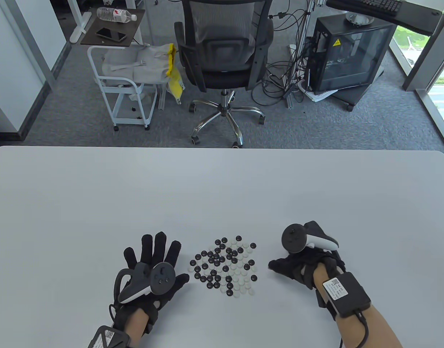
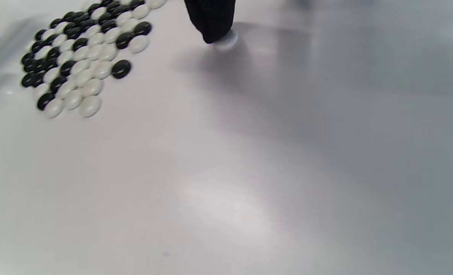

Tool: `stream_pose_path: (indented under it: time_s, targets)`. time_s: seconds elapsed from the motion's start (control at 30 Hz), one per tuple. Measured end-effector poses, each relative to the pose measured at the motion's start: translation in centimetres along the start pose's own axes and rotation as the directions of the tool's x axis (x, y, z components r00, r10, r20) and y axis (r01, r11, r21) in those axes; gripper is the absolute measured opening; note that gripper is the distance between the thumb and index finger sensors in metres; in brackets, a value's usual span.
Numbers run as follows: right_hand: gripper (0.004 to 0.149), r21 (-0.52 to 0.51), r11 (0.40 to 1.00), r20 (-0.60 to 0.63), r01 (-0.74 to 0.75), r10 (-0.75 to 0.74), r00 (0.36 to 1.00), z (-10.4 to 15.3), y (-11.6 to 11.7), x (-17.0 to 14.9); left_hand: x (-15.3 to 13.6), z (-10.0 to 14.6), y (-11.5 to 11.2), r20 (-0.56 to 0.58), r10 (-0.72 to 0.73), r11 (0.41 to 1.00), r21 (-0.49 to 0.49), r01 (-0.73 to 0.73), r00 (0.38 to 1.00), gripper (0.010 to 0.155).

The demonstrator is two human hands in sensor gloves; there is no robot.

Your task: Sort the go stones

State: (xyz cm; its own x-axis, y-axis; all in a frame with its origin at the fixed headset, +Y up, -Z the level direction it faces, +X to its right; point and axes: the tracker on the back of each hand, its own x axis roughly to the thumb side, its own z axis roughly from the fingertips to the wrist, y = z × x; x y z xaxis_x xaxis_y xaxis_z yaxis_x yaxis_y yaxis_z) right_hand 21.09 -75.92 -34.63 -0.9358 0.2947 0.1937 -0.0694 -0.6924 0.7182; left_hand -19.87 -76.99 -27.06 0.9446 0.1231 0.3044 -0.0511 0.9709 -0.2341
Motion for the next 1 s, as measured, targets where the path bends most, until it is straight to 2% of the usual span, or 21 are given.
stream_pose_path:
  time_s: [0.17,0.27,0.37,0.57,0.83,1.0]
  targets:
    - [0.068,-0.023,0.999,-0.208,-0.041,0.035,0.977,2.4,0.1,-6.0,0.0,0.2,0.1,0.002,0.012,1.0,0.007,-0.012,1.0,0.086]
    - [0.068,-0.067,0.996,-0.256,0.066,-0.081,0.963,3.3,0.1,-8.8,-0.1,0.2,0.1,0.002,0.017,1.0,0.011,-0.017,1.0,0.086]
    - [0.067,-0.107,0.986,-0.265,0.129,-0.154,0.952,3.5,0.0,-10.2,-0.1,0.0,-0.1,-0.002,0.009,1.0,-0.006,-0.009,1.0,0.086]
    - [0.067,-0.187,0.973,-0.265,0.132,-0.18,0.947,2.9,-0.3,-10.8,-0.1,-0.1,-0.2,-0.003,0.009,1.0,-0.012,-0.009,1.0,0.086]
    - [0.068,-0.229,0.96,-0.272,0.158,-0.219,0.937,2.8,-1.0,-11.1,-0.3,0.1,-0.1,-0.011,0.022,1.0,-0.007,-0.022,1.0,0.086]
    - [0.069,-0.286,0.947,-0.185,0.147,-0.205,0.961,3.8,-3.1,-8.1,-0.3,0.2,0.2,-0.009,0.028,1.0,0.01,-0.028,1.0,0.086]
